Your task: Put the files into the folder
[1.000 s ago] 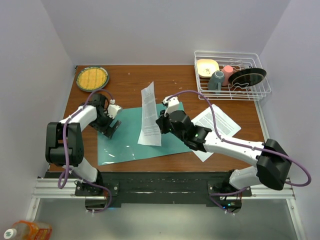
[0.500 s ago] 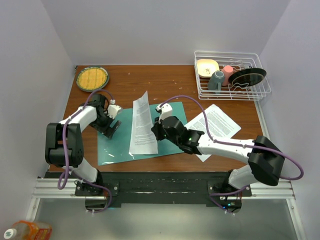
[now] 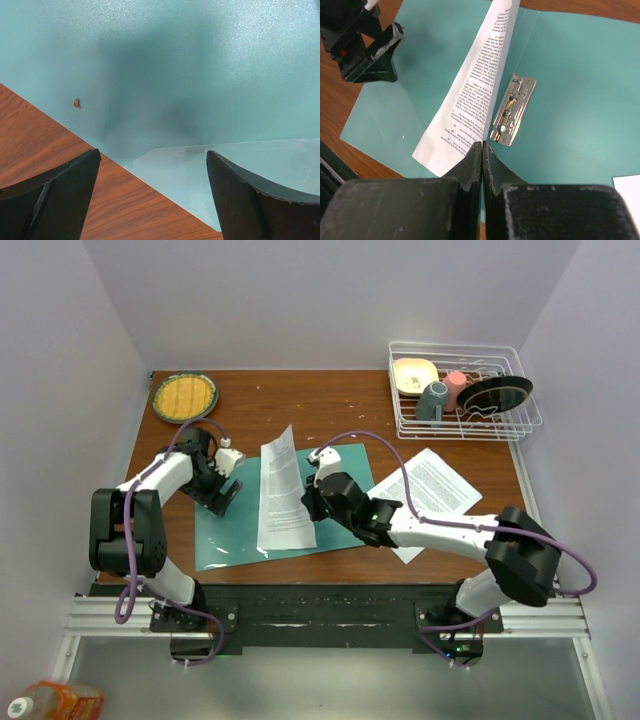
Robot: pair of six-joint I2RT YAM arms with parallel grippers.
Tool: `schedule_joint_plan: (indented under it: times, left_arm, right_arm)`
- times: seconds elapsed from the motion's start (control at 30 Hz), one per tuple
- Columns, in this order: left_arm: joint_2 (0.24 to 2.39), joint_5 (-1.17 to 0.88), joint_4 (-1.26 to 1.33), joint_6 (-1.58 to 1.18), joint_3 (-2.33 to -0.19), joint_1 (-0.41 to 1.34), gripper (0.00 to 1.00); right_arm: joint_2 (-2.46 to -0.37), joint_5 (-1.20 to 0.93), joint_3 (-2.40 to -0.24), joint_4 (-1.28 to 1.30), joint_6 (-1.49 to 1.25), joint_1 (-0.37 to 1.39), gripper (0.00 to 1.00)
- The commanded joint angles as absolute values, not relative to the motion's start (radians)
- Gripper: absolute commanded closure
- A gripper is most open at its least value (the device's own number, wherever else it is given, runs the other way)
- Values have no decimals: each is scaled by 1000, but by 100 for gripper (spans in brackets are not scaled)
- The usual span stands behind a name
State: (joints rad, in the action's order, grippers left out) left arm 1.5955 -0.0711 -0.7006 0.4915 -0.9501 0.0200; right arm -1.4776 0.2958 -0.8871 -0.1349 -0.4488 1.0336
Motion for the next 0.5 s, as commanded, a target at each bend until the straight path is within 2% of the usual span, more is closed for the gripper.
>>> schedule_joint_plan:
  times: [0.0, 0.17, 0.33, 0.47]
  left_arm:
    - [1552, -83, -710, 512, -956, 20, 7]
    - [1519, -39, -718, 529, -959, 20, 6]
    - [1468, 144, -655, 629, -914, 0, 5]
    - [1448, 233, -600, 738, -879, -90, 4]
  right_arm:
    - [-1541, 270, -896, -209, -495, 1035, 100]
    - [-1626, 245, -925, -259, -515, 1037, 100]
    - [-1663, 255, -976, -253, -512, 1037, 100]
    - [-1655, 271, -982, -250, -502, 1037, 100]
